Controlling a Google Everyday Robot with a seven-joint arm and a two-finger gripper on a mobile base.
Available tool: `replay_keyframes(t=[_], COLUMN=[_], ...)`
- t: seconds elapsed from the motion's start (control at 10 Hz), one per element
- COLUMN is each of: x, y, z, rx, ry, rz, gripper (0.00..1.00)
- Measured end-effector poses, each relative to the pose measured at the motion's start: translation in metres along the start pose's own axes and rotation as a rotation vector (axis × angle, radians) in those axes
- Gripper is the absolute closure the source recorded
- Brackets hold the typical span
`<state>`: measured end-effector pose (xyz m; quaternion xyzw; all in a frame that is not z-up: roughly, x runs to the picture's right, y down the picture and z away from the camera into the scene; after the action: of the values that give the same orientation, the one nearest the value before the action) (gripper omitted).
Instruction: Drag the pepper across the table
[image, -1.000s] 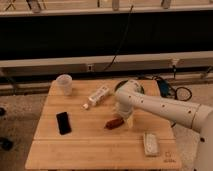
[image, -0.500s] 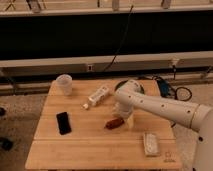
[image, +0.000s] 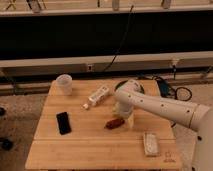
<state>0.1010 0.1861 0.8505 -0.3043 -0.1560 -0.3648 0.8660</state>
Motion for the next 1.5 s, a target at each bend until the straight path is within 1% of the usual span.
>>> replay_keyframes(t=[1.5], x=[0.0009], y=[-0.0031], z=[0.0057], rx=[-0.011], ry=[-0.011], rz=[-0.125], gripper=[0.20])
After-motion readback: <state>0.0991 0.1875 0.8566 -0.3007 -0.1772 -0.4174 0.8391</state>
